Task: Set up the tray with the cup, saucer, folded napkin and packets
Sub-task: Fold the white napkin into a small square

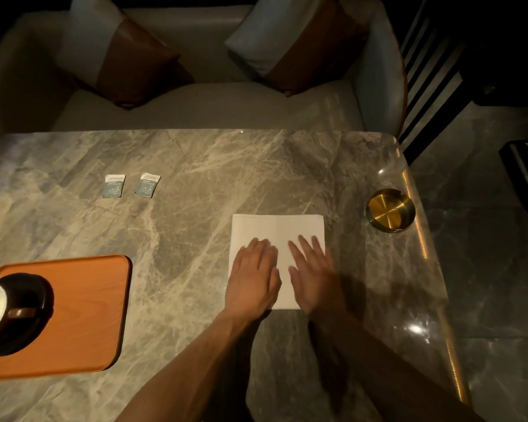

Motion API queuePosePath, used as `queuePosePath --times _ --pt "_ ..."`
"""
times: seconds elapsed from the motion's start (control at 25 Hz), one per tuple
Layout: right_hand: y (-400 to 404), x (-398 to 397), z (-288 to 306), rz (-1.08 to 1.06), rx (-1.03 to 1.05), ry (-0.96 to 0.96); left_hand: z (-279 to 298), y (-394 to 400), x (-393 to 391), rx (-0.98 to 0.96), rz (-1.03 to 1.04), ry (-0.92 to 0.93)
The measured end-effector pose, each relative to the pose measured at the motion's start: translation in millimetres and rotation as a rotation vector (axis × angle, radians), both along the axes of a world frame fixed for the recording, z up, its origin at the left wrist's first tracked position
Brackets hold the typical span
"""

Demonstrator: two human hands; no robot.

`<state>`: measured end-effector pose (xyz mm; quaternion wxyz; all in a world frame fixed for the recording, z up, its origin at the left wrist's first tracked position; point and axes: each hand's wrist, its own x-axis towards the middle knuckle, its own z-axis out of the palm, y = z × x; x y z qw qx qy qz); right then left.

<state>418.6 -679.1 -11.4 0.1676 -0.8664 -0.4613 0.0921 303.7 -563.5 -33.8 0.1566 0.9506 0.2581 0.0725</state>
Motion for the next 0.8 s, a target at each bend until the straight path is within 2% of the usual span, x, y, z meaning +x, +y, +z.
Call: queuePosePath --times 0.12,0.32,0.52,0.8 --pt "22 -1 -19 0.048 -0.135 -0.042 -6 3 15 -0.002 -0.058 0.108" --pt "13 3 -41 0.025 -0.181 -0.112 -24 12 13 0.049 -0.094 0.245" --pt "8 8 -47 -0.079 -0.234 -0.078 -32 29 -1 0.047 -0.001 0.281" --pt "12 16 -38 -0.047 -0.295 -0.071 -25 57 -3 0.082 0.108 0.388"
